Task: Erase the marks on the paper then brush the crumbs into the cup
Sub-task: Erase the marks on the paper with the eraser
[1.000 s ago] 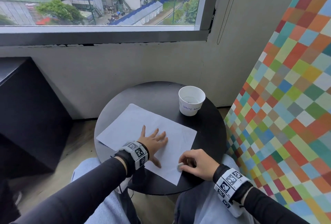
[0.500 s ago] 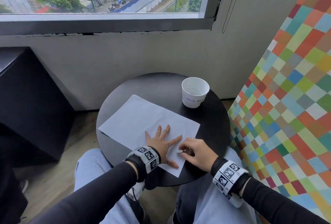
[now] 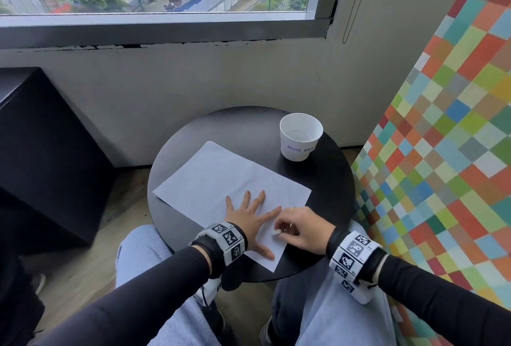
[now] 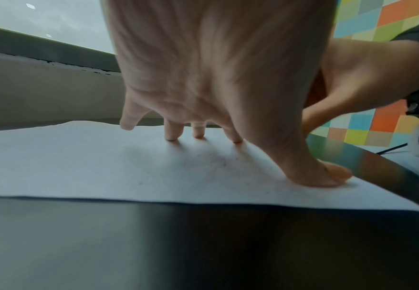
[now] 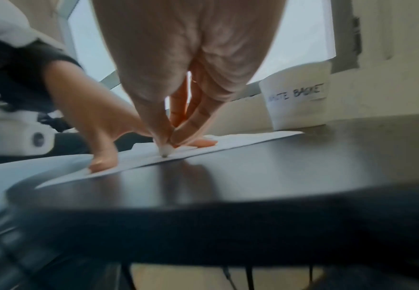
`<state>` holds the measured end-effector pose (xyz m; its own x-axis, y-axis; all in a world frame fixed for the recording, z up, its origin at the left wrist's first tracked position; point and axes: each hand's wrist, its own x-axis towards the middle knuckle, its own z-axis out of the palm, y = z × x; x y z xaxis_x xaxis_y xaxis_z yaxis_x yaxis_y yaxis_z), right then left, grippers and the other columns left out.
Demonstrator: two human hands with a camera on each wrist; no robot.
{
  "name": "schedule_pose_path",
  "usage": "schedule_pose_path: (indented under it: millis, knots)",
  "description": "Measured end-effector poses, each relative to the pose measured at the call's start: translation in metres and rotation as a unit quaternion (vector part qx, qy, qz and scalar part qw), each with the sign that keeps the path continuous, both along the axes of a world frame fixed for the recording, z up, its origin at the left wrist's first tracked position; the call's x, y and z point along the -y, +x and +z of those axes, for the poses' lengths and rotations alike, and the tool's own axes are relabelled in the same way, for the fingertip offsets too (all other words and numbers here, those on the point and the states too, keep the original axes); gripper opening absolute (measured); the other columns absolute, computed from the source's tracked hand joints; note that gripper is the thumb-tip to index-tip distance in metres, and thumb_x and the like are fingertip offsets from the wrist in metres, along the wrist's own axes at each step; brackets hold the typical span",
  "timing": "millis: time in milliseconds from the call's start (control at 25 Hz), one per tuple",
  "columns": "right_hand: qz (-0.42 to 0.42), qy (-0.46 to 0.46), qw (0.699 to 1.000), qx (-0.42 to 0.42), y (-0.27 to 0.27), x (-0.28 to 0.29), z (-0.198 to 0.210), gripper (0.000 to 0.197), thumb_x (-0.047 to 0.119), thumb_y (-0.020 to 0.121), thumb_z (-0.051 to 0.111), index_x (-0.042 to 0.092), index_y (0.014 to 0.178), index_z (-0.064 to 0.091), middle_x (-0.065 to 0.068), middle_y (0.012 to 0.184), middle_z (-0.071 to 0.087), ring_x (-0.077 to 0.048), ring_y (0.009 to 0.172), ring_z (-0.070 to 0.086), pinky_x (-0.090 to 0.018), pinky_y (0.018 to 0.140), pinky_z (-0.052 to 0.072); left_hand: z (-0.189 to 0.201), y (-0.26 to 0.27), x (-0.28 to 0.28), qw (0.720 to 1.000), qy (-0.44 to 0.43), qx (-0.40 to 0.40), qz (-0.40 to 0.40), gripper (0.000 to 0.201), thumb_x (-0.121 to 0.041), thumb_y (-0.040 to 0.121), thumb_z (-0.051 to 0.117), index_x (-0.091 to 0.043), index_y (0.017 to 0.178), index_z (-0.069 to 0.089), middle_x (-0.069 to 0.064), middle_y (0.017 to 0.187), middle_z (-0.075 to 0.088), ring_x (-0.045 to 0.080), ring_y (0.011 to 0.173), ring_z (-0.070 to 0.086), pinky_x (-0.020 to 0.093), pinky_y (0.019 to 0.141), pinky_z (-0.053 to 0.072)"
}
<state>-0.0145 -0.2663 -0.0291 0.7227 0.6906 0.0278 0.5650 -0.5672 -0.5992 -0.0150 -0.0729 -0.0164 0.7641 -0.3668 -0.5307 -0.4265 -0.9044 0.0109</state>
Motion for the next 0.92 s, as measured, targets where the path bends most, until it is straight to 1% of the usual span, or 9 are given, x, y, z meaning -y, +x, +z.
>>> schedule_pose_path:
  millis: [80, 200, 240, 400, 520, 560, 720, 840, 920]
  knots:
    - [0.01, -0.008, 1.0, -0.005, 0.003, 0.002, -0.001, 0.013, 0.022, 0.085, 0.068, 0.01, 0.091, 0.067, -0.001, 0.087, 0.064, -0.005, 0.071, 0.054, -0.007, 0.07, 0.039, 0.002, 0.0, 0.001, 1.0, 0.004, 0.001, -0.002, 0.116, -0.08, 0.072, 0.06, -0.046, 0.151, -0.018, 0.005, 0.161, -0.028, 0.039, 0.148, -0.019, 0.074, 0.11, 0.0]
    - [-0.092, 0.008, 0.995, 0.04, 0.019, 0.009, 0.002, 0.014, 0.023, 0.085, 0.069, 0.01, 0.089, 0.067, -0.003, 0.083, 0.063, -0.013, 0.069, 0.058, -0.018, 0.07, 0.046, 0.002, 0.001, 0.002, 1.0, 0.006, -0.003, -0.002, 0.118, -0.08, 0.071, 0.061, -0.046, 0.152, -0.018, 0.005, 0.161, -0.028, 0.039, 0.148, -0.018, 0.074, 0.109, -0.003]
    - [-0.093, 0.011, 0.995, 0.046, 0.018, 0.009, 0.001, 0.013, 0.022, 0.085, 0.069, 0.009, 0.089, 0.067, -0.002, 0.083, 0.063, -0.014, 0.069, 0.058, -0.019, 0.07, 0.046, 0.001, 0.002, 0.002, 1.0, 0.007, -0.003, -0.001, 0.118, -0.081, 0.07, 0.061, -0.046, 0.152, -0.018, 0.005, 0.161, -0.028, 0.039, 0.148, -0.018, 0.074, 0.108, -0.004]
    - [0.026, 0.0, 1.0, 0.004, 0.002, -0.001, 0.0, 0.011, 0.019, 0.082, 0.07, 0.01, 0.088, 0.069, -0.002, 0.084, 0.065, -0.002, 0.07, 0.052, -0.007, 0.07, 0.038, 0.001, 0.003, 0.003, 1.0, 0.018, 0.0, -0.003, 0.119, -0.082, 0.069, 0.061, -0.047, 0.151, -0.018, 0.005, 0.161, -0.028, 0.04, 0.148, -0.019, 0.074, 0.108, -0.005]
    - [-0.049, 0.01, 0.999, 0.016, 0.024, 0.003, 0.008, 0.011, 0.019, 0.083, 0.07, 0.009, 0.088, 0.07, -0.001, 0.079, 0.062, -0.01, 0.067, 0.056, -0.014, 0.068, 0.042, 0.001, 0.004, 0.002, 1.0, 0.012, -0.002, -0.004, 0.118, -0.082, 0.068, 0.062, -0.048, 0.151, -0.015, 0.005, 0.162, -0.026, 0.04, 0.149, -0.017, 0.073, 0.108, -0.007]
    - [-0.051, 0.011, 0.998, 0.019, 0.023, 0.003, 0.007, 0.01, 0.018, 0.082, 0.07, 0.009, 0.087, 0.07, 0.0, 0.078, 0.061, -0.008, 0.066, 0.055, -0.015, 0.067, 0.042, 0.001, 0.003, 0.002, 1.0, 0.009, 0.0, -0.003, 0.119, -0.082, 0.068, 0.062, -0.047, 0.151, -0.015, 0.004, 0.162, -0.026, 0.039, 0.149, -0.017, 0.073, 0.108, -0.007]
    - [0.05, -0.011, 0.998, -0.035, 0.008, -0.007, 0.007, 0.009, 0.016, 0.081, 0.071, 0.009, 0.086, 0.071, 0.002, 0.08, 0.063, 0.002, 0.062, 0.052, -0.005, 0.066, 0.038, 0.001, 0.003, 0.0, 1.0, 0.002, 0.004, 0.002, 0.125, -0.082, 0.067, 0.063, -0.041, 0.153, -0.017, 0.002, 0.161, -0.028, 0.038, 0.149, -0.018, 0.072, 0.11, -0.007]
    - [-0.023, -0.015, 1.0, 0.002, 0.031, -0.003, 0.014, 0.009, 0.018, 0.081, 0.072, 0.011, 0.087, 0.071, 0.009, 0.076, 0.056, -0.001, 0.066, 0.05, -0.014, 0.069, 0.04, -0.001, 0.003, -0.001, 1.0, -0.004, 0.004, 0.001, 0.126, -0.082, 0.066, 0.064, -0.041, 0.152, -0.019, 0.002, 0.162, -0.026, 0.037, 0.149, -0.016, 0.071, 0.11, -0.006]
    - [-0.026, -0.004, 1.0, 0.002, 0.027, -0.002, 0.012, 0.008, 0.017, 0.08, 0.072, 0.011, 0.085, 0.071, 0.008, 0.076, 0.056, -0.004, 0.066, 0.052, -0.016, 0.069, 0.042, -0.001, 0.002, -0.002, 1.0, -0.006, 0.004, 0.003, 0.127, -0.082, 0.066, 0.064, -0.04, 0.153, -0.018, 0.001, 0.162, -0.026, 0.037, 0.149, -0.016, 0.072, 0.111, -0.005]
